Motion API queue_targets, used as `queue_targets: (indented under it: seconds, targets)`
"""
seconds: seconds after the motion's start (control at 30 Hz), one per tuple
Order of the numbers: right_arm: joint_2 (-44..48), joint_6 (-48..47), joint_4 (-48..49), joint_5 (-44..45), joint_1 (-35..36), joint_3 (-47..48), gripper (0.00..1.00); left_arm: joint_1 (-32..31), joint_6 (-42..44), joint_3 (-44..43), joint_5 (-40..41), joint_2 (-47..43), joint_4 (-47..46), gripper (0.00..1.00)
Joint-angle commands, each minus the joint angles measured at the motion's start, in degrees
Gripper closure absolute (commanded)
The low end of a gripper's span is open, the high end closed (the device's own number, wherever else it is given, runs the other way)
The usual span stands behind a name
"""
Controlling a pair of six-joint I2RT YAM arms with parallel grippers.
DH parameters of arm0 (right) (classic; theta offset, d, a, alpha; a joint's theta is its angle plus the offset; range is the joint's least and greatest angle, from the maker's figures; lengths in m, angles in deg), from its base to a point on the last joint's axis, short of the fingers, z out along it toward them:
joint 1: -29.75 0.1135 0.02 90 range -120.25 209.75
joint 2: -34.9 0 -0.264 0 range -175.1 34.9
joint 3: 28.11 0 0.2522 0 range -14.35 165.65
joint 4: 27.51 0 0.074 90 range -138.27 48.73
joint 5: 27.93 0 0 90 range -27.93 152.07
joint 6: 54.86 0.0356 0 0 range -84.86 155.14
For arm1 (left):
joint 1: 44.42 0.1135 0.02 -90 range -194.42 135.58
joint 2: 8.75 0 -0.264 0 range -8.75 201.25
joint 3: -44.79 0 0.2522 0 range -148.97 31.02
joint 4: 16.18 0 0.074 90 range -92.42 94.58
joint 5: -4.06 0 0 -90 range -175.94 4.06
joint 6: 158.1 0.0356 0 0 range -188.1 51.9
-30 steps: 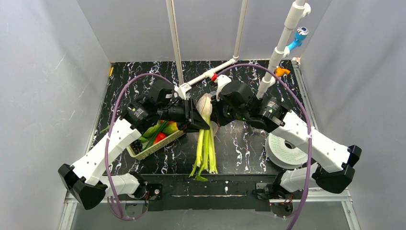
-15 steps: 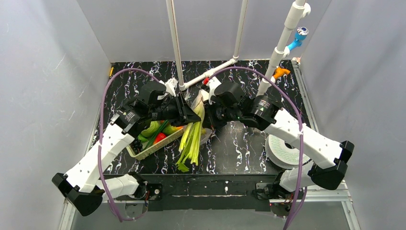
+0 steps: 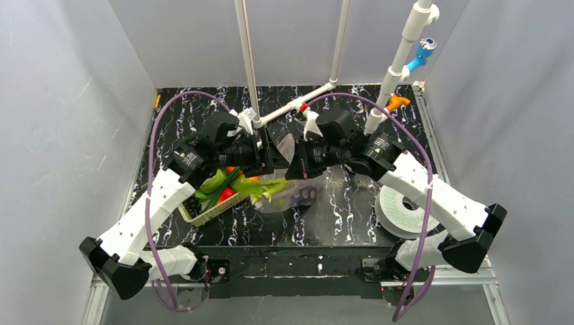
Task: Place the food in the zip-top bag and seal the zipper
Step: Place the fake vegetable in the zipper food storage bag, then adjust the fake vegetable in the zipper food storage bag.
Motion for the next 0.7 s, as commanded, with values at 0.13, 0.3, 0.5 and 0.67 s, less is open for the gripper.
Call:
queue_targets:
  seconds: [0.13,0.3,0.5,0.67]
  targets:
    - [1.3,4.2,8.2,-8.4,-2.7,-2.0,0.99,-0.1,12.0,-2.8,-5.2,-8.4,6.1,0.28]
    - [0.7,4.3,8.6,-9.1,-2.7,-2.4,0.99,-0.2,20.5,-4.5,-6.8,-9.6,10.9,0.29]
    - [1.0,3.6,8.2,-8.4,-2.9,-2.3,0.99,-2.1,29.0,-1.9,-9.1,-12.2,15.2,0.31]
    - [0.4,3.1,8.2,-9.0,-3.0,-1.9,0.99,-5.6,32.2,2.0,-7.1,-13.9,14.6,0.32]
